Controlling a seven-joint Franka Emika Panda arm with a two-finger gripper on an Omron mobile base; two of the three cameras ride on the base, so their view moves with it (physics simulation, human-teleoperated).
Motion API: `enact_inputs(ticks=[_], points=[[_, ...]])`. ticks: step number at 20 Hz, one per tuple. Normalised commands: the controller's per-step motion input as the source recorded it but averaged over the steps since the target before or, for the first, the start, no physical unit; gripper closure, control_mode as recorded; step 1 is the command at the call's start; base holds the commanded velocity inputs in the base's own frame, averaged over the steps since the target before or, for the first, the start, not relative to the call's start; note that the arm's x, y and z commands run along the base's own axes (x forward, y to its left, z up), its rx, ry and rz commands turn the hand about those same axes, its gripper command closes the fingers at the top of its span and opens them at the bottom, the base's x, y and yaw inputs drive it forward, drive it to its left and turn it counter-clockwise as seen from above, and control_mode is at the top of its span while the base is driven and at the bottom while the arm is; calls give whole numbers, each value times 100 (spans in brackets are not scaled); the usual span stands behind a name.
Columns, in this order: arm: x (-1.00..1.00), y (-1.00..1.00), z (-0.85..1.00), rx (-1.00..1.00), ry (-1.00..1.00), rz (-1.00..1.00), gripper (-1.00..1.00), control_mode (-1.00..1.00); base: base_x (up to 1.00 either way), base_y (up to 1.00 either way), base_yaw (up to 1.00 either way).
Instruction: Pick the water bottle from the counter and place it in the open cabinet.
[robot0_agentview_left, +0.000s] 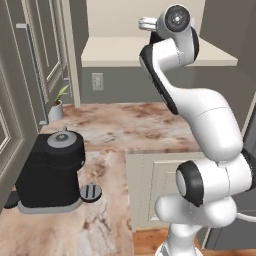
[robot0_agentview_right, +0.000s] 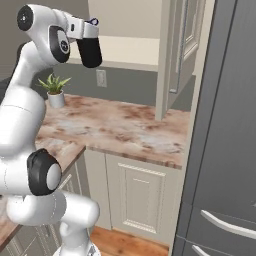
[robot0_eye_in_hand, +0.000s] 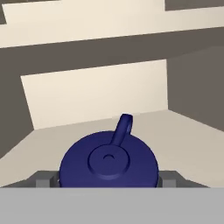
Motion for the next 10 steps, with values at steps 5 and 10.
enact_inputs(ticks=[5, 10], points=[[42, 0, 0, 0, -9, 9, 100, -100, 0, 0, 0], [49, 0, 0, 1, -9, 12, 100, -100, 0, 0, 0]])
